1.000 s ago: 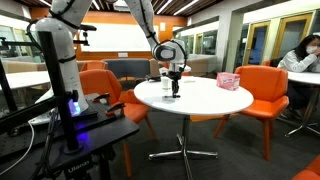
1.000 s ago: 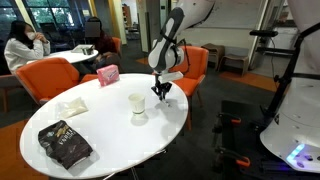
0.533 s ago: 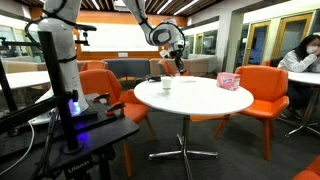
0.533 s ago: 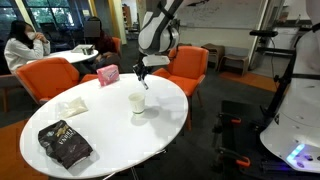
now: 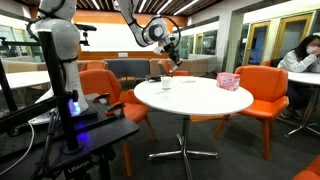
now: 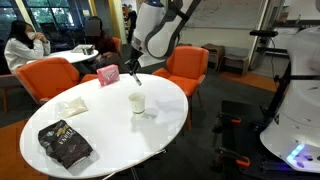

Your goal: Pick up the pen from the table and put it in the white cup.

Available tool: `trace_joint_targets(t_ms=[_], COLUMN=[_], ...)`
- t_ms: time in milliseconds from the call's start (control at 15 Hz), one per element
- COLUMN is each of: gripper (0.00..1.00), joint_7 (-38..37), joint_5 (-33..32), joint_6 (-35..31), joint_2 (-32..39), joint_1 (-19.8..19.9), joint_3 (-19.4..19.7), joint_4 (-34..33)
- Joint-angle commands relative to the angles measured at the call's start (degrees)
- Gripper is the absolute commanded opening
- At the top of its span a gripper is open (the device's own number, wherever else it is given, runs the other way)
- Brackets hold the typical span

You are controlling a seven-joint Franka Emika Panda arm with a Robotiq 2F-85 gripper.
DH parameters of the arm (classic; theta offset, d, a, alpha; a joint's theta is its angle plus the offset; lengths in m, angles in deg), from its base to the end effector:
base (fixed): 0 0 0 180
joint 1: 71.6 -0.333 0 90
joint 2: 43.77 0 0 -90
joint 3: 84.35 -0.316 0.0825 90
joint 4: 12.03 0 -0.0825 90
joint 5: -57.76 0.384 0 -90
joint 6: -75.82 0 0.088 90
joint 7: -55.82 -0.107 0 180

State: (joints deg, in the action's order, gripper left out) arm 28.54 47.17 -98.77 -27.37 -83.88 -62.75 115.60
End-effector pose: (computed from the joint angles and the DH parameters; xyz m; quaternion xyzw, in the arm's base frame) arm 0.5856 -0.0754 0.3123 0.9395 -0.1983 0.2767 0.0386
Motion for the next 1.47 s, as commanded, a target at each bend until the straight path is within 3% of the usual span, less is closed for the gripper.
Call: trace_joint_targets(t_ms=[0,133,400,800,1133,1200,1267,1400], gripper=[0.05,0.05,0.05,0.05,0.05,0.44,0.47,0.61], joint_7=[-4.15,-5.44,-5.78,-5.46,-5.27,-5.36,4.29,7.91], joint_5=[-7.12,-9.76,-9.12,-6.86,-5.31,-4.9,5.0,11.39], joint_6=[-7.63,-10.57,-14.43,-17.14,-17.65,-17.51,-16.85,-16.88], joint_2=[1.73,3.85,8.25,13.0,15.23,15.6,14.93,14.88], joint_1=[-7.87,-13.97,-24.73,-33.62,-38.02,-38.83,-38.69,-39.8], joint_3=[7.01,12.59,22.08,27.6,30.79,31.47,29.46,29.68], joint_4=[2.16,2.38,3.29,6.22,8.01,8.33,9.26,9.83])
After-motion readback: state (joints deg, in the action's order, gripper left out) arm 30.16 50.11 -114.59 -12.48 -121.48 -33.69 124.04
